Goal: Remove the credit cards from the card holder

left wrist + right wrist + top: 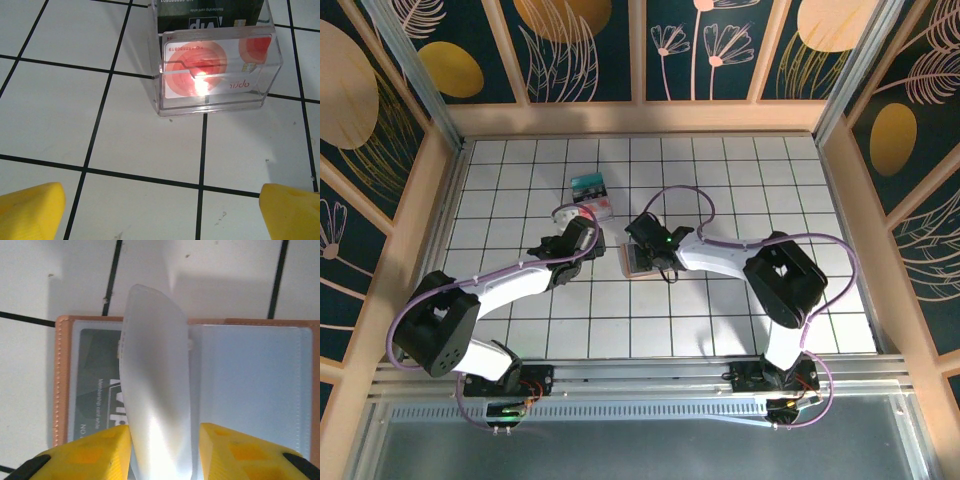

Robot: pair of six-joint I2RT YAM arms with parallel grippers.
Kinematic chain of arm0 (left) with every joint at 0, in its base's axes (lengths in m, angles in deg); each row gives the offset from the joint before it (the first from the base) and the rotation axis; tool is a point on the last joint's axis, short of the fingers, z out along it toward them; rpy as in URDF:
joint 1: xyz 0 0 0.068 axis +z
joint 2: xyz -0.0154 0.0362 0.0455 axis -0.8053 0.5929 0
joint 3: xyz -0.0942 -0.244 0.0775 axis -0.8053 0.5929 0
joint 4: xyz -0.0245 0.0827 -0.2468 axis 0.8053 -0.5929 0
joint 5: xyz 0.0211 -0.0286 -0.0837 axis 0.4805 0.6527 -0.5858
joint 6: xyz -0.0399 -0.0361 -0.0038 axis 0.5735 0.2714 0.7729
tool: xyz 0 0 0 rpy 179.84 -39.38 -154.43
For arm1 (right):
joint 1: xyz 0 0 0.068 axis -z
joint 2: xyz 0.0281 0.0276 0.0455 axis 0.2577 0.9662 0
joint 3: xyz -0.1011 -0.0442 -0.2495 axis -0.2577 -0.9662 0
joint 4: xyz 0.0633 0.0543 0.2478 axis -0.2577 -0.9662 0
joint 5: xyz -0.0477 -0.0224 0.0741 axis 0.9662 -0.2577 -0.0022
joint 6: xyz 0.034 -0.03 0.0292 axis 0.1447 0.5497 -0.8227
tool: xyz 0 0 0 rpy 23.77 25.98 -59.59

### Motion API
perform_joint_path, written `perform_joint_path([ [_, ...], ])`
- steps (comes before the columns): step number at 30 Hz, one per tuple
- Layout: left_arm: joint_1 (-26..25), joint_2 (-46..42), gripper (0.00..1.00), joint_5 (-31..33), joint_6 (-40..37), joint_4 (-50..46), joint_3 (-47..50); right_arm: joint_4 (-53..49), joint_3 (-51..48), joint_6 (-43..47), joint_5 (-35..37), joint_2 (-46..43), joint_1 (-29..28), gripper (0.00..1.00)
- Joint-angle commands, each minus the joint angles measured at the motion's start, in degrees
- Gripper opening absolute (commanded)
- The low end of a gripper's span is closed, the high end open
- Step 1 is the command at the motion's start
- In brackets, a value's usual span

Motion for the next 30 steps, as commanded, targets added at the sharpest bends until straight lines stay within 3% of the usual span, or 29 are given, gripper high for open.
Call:
perform_joint_path([
  [1,-0.24,-0.94,0.99,0.06,-1.32,0.7,-1.71,-2.65,-1.77,-1.65,3.5,-2.58,1.17,0.41],
  [13,-8.35,5.37,0.99,3.64,-6.52,-0.13,-7.09,-0.16,-7.19,-1.96,1.46,-6.48,4.73,0.4],
  [20,-10.39,11.17,0.99,-0.12,-7.35,1.01,-9.81,2.65,-10.38,-2.05,-1.08,-7.83,7.15,0.39],
  [30,-11.55,17.21,0.99,0.22,-7.27,0.45,-12.49,5.61,-14.21,-3.48,-3.16,-11.66,10.71,0.32],
])
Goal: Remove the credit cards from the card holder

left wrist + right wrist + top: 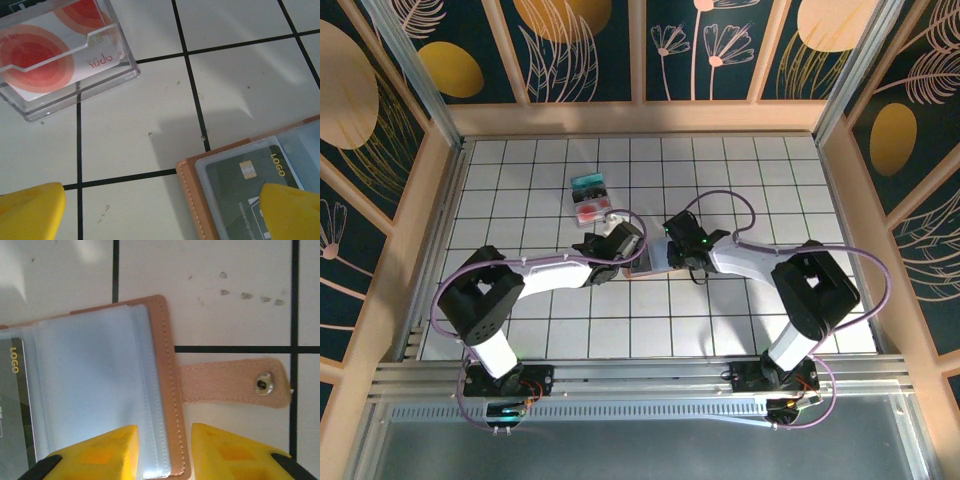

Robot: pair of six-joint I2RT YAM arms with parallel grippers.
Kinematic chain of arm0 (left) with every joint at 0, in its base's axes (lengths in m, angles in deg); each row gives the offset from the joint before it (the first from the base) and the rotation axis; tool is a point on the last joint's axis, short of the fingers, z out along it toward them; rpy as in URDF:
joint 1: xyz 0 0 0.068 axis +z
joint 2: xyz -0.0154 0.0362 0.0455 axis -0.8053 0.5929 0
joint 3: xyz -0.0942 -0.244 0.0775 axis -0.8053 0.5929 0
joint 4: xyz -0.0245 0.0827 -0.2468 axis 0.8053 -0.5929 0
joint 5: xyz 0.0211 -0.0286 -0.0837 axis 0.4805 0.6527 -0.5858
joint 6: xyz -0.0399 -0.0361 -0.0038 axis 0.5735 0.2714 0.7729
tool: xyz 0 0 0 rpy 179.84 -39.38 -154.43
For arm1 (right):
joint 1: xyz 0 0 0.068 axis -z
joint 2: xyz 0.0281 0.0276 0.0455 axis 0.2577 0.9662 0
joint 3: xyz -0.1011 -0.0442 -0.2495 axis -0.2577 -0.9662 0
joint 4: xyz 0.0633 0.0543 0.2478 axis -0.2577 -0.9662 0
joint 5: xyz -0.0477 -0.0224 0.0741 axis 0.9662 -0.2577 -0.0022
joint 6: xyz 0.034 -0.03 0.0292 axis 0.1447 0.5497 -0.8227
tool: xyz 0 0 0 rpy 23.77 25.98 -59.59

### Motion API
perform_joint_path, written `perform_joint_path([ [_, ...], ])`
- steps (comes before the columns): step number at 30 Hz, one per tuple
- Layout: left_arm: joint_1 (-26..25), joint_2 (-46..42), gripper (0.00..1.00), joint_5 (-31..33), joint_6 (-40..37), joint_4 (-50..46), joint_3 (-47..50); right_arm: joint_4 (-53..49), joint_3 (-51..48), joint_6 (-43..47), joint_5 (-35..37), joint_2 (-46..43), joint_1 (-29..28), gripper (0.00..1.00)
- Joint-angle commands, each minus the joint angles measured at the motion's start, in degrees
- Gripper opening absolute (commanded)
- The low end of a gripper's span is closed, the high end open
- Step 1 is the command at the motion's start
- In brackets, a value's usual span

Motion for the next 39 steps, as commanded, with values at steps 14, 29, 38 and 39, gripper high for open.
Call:
perform_joint_path([
  [14,-0.07,1.67,0.99,2.73,4.62,-1.72,-0.17,-0.7,-1.34,-2.87,-0.92,-12.46,4.39,0.31],
  [29,3.54,-1.1,0.99,-0.6,6.05,-2.0,4.9,8.15,3.15,-4.65,-24.06,-1.19,3.37,0.31],
  [38,3.69,-0.68,0.99,-3.16,4.21,-0.43,5.28,7.1,6.68,-3.95,-25.65,4.98,2.17,0.3],
  [39,3.63,-0.65,0.99,-3.32,4.03,-0.34,5.39,7.12,6.71,-3.95,-25.83,5.39,2.09,0.3],
])
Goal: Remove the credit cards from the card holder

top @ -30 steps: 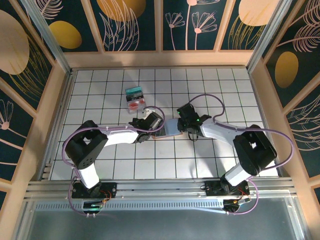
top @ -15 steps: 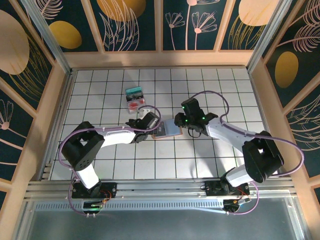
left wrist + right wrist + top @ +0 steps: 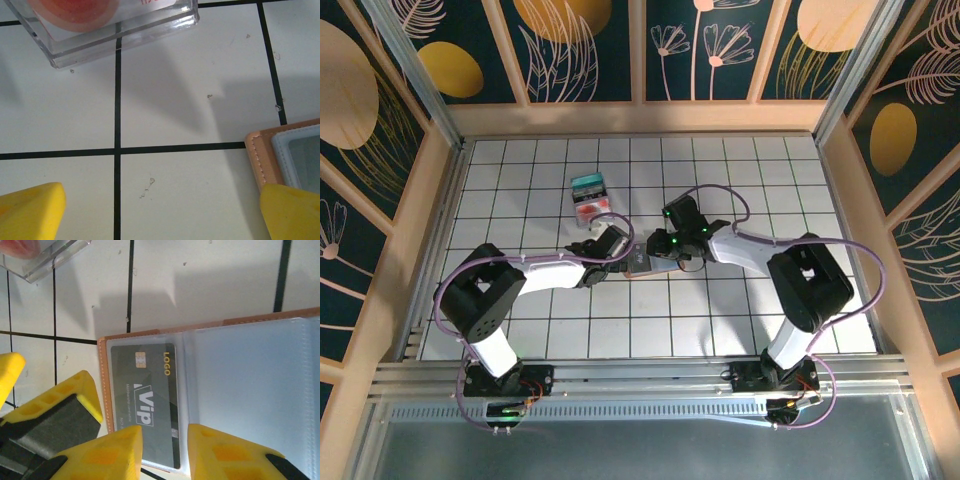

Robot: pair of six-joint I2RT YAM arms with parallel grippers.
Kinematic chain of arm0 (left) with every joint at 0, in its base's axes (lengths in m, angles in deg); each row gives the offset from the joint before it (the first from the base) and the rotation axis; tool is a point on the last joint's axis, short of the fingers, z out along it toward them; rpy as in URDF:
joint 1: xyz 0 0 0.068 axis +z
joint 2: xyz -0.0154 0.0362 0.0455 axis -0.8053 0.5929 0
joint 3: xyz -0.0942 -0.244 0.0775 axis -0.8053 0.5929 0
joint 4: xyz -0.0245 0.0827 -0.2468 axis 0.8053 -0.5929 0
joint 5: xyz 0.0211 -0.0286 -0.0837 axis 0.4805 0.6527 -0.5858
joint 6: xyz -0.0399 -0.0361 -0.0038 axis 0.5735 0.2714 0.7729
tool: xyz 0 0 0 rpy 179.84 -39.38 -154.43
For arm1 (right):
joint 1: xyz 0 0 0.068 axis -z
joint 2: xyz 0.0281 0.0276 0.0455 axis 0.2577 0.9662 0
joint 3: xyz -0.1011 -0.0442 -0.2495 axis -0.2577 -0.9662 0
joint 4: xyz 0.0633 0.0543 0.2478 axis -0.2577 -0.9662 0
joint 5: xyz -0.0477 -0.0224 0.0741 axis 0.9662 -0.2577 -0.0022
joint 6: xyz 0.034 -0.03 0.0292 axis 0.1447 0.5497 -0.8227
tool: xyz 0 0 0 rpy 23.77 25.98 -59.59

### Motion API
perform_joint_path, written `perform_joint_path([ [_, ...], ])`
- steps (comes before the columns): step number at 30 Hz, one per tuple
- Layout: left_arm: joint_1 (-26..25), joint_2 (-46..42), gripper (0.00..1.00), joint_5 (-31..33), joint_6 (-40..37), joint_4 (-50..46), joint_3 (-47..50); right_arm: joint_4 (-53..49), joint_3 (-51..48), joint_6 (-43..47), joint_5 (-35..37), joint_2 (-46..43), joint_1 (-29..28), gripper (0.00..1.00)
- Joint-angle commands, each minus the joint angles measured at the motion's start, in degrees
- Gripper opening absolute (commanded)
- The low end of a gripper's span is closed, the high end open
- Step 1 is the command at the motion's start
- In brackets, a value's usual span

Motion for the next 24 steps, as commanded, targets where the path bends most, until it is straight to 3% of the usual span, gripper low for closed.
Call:
perform_joint_path([
  [1,0.14,-0.49,0.99,-1.33,-1.09,1.05,0.94,0.74,1.71,-0.47,-1.88,2.03,-0.44,0.3],
  [24,0.16,3.85,0.99,-2.23,-2.23,-1.58,0.94,4.07,2.51,-0.19,-6.0,7.1,-0.8,0.26],
])
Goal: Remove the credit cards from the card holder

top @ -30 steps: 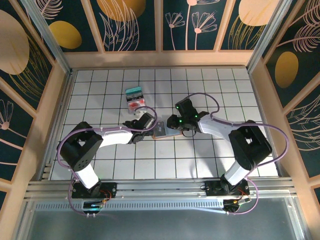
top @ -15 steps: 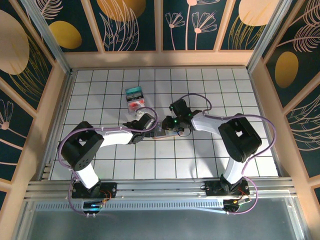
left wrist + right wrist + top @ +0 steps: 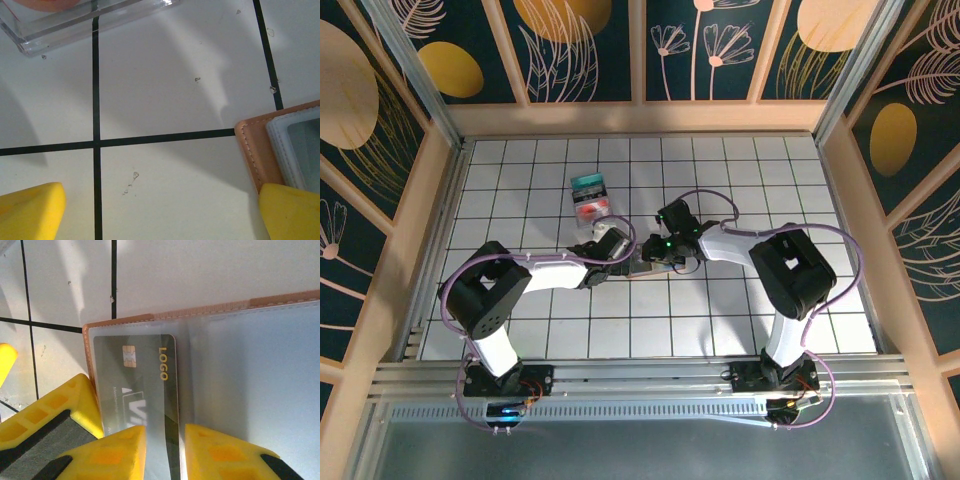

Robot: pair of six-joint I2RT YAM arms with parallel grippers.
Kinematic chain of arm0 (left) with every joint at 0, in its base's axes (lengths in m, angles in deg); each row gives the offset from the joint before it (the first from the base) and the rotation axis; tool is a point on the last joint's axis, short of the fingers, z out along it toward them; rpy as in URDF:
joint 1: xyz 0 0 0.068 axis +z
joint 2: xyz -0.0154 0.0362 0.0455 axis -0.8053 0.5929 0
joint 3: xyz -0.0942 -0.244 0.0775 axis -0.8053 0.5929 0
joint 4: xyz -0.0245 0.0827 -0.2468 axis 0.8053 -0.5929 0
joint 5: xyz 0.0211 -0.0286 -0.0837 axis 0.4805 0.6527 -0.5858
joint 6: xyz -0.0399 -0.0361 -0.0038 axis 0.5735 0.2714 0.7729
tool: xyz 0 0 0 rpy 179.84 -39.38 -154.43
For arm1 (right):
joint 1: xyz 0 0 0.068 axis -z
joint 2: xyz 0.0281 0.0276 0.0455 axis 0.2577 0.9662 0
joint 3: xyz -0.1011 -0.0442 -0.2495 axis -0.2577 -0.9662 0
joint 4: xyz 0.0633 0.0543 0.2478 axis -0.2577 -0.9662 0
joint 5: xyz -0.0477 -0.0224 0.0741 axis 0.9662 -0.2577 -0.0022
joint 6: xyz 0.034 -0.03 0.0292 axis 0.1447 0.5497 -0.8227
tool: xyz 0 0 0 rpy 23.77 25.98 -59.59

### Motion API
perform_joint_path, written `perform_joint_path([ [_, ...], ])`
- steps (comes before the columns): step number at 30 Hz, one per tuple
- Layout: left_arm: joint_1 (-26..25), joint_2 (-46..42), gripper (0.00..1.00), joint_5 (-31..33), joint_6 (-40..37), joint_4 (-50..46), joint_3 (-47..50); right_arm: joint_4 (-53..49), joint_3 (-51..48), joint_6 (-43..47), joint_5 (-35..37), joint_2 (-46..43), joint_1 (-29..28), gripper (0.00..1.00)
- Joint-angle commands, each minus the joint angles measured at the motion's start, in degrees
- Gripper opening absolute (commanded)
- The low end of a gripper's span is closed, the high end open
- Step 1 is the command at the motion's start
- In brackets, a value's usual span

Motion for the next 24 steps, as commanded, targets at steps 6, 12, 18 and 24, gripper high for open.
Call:
perform_joint_path([
  [6,0.21,2.03,0.99,-0.08,-1.35,-3.34,0.47,5.54,-0.54,-1.63,-5.21,0.18,0.54,0.25],
  [12,0.18,2.45,0.99,-0.39,-1.42,-3.69,0.46,11.8,-3.7,-3.85,-10.67,-1.35,2.13,0.24],
  [18,0.09,2.76,0.99,-0.48,-1.57,-3.78,0.28,17.67,-5.95,-6.1,-16.2,-1.13,3.48,0.21],
  [24,0.14,3.03,0.99,-0.74,-1.46,-4.12,-0.09,23.69,-8.15,-8.56,-20.23,-1.13,4.52,0.17],
])
